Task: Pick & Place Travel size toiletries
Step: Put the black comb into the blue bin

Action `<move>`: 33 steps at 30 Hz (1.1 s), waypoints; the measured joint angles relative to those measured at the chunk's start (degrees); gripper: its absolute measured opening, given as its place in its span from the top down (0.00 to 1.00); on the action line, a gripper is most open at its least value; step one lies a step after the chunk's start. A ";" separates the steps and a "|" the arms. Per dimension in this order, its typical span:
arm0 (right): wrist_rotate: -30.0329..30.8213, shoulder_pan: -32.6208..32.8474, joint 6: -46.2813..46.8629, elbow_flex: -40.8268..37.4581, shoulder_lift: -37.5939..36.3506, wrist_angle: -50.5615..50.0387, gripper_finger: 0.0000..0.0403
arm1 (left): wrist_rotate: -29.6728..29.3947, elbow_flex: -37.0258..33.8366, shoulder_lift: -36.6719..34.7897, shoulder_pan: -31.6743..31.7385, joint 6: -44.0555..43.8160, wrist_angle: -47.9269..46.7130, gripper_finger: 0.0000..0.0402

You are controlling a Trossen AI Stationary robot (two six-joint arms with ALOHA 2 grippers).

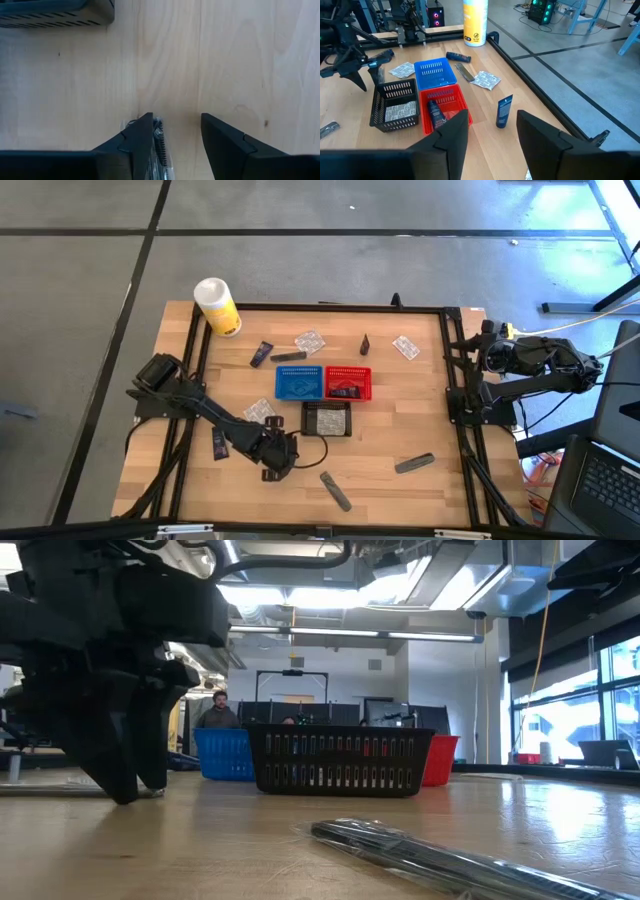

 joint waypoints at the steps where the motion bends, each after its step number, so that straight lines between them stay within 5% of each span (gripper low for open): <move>1: 0.00 0.00 -0.02 0.00 -0.02 0.00 0.59 | 0.06 0.04 -0.02 0.12 0.01 -0.21 0.60; 14: 0.00 0.00 -0.02 0.00 -0.02 0.00 0.65 | -1.74 0.03 0.02 1.59 1.51 -2.35 0.67; 33: 0.00 0.02 0.00 0.00 0.00 0.00 0.71 | -2.09 -6.03 -1.69 5.03 -0.40 2.57 0.99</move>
